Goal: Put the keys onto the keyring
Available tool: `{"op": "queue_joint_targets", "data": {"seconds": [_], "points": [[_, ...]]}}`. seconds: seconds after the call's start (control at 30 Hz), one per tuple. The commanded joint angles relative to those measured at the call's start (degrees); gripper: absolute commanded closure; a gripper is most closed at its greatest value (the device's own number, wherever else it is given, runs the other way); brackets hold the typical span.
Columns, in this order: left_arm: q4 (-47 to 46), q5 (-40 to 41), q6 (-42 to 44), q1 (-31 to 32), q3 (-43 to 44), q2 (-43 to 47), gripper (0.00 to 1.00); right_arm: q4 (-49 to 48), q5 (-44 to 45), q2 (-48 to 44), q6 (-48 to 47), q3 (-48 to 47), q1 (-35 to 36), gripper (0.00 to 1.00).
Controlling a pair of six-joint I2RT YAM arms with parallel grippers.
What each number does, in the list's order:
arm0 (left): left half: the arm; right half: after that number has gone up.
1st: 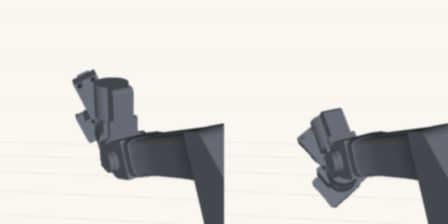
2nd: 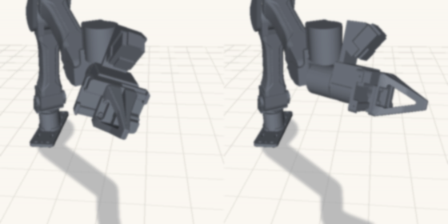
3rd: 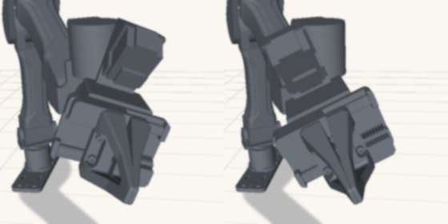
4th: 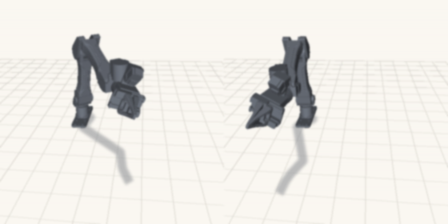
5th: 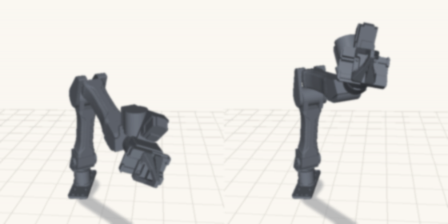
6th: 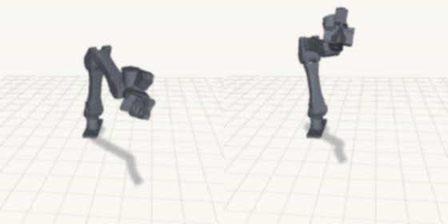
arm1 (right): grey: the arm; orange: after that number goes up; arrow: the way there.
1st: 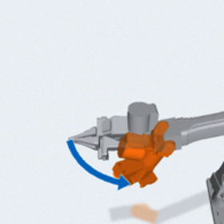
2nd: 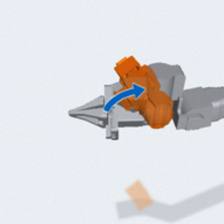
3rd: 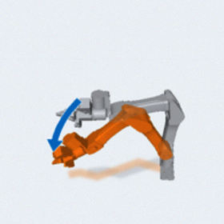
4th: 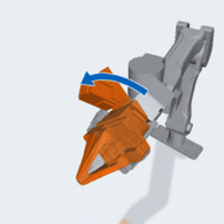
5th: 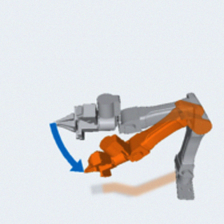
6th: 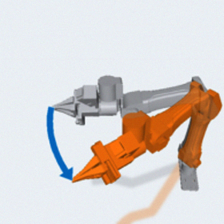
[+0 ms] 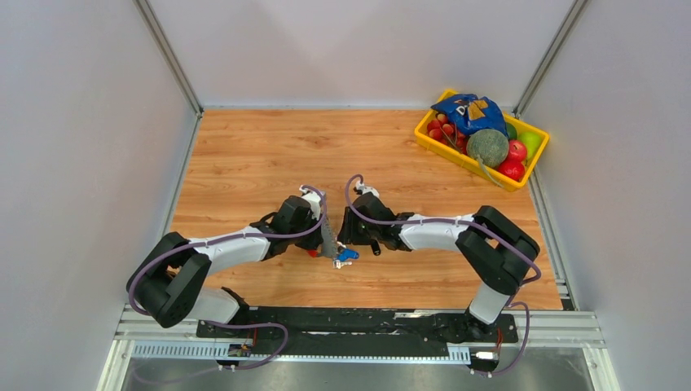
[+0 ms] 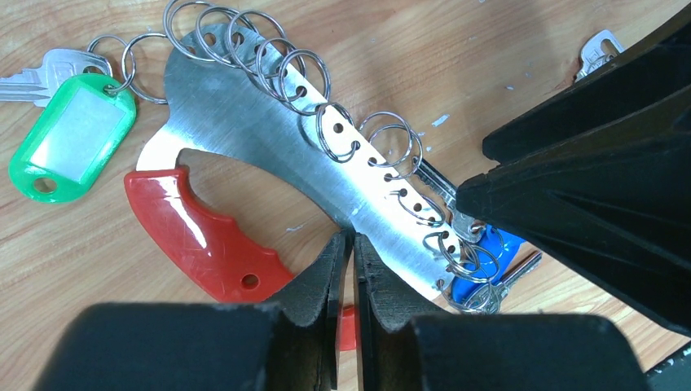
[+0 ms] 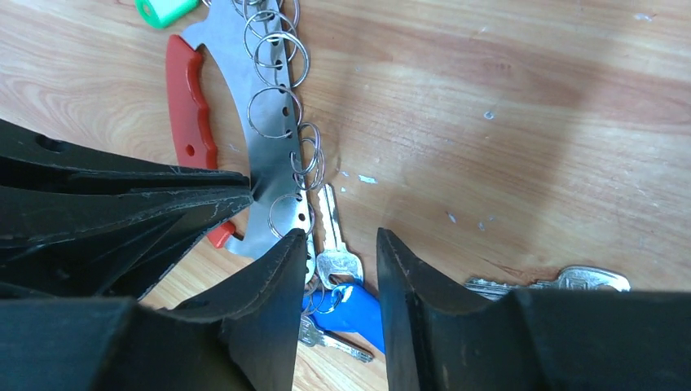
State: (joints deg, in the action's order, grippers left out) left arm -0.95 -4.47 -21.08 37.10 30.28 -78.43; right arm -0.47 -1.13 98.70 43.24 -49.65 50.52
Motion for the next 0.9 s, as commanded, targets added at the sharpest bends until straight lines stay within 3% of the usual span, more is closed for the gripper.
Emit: {"op": "queue_joint_targets", "data": {"seconds": [0.0,0.87], "points": [[0.2,-0.1,0.5,0.3,0.7,-0.4,0.85,-8.7,-0.6,-3.4,5.8,3.1,-0.7,0.61],[0.3,-0.1,0.4,0.3,0.8,-0.6,0.85,-17.5,-1.9,2.7,11.0,4.7,-1.4,0.64]]}}
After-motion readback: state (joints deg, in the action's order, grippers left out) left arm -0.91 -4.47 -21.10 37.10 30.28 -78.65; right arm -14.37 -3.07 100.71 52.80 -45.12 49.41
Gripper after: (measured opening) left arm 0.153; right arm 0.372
